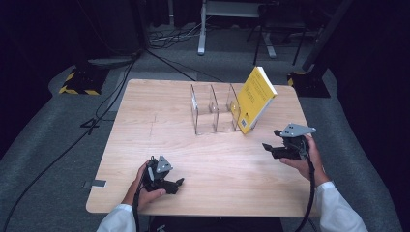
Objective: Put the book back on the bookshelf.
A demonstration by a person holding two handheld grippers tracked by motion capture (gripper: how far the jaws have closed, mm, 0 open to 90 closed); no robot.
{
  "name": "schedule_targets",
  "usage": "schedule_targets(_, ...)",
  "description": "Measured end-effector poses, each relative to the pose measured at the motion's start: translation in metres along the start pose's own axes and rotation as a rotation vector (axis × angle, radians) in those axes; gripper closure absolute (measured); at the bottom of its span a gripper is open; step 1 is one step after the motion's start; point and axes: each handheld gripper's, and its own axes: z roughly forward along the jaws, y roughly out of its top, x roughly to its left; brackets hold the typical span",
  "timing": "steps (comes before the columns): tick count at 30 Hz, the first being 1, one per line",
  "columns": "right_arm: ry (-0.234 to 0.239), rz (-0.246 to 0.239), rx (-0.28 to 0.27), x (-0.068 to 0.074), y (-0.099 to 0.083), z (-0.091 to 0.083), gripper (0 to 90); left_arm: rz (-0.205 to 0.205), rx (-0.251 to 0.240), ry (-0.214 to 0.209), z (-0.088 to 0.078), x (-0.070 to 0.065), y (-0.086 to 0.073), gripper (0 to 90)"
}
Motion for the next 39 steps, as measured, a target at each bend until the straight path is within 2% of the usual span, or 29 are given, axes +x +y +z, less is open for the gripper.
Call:
schedule_targets(11, 0.006, -0.043, 0.029, 0.014, -0.014, -0.006, 28.8, 0.000, 0.000, 0.001, 0.000, 0.000, 0.000, 14.9)
schedule_targets(20, -0.009, -0.066, 0.079, 0.024, -0.037, -0.007, 28.3, 0.000, -0.001, 0.001, 0.000, 0.000, 0.000, 15.0)
schedule_targets(21, -0.010, -0.060, 0.089, 0.025, -0.045, -0.008, 28.3, 0.000, -0.001, 0.001, 0.000, 0.000, 0.000, 14.9)
schedule_targets(33, -0.016, -0.020, 0.094, 0.025, -0.079, -0.021, 27.7, 0.000, -0.001, 0.001, 0.000, 0.000, 0.000, 14.9)
schedule_targets(39, -0.014, 0.037, 0.099, 0.022, -0.102, -0.031, 27.7, 0.000, -0.001, 0.001, 0.000, 0.000, 0.000, 15.0)
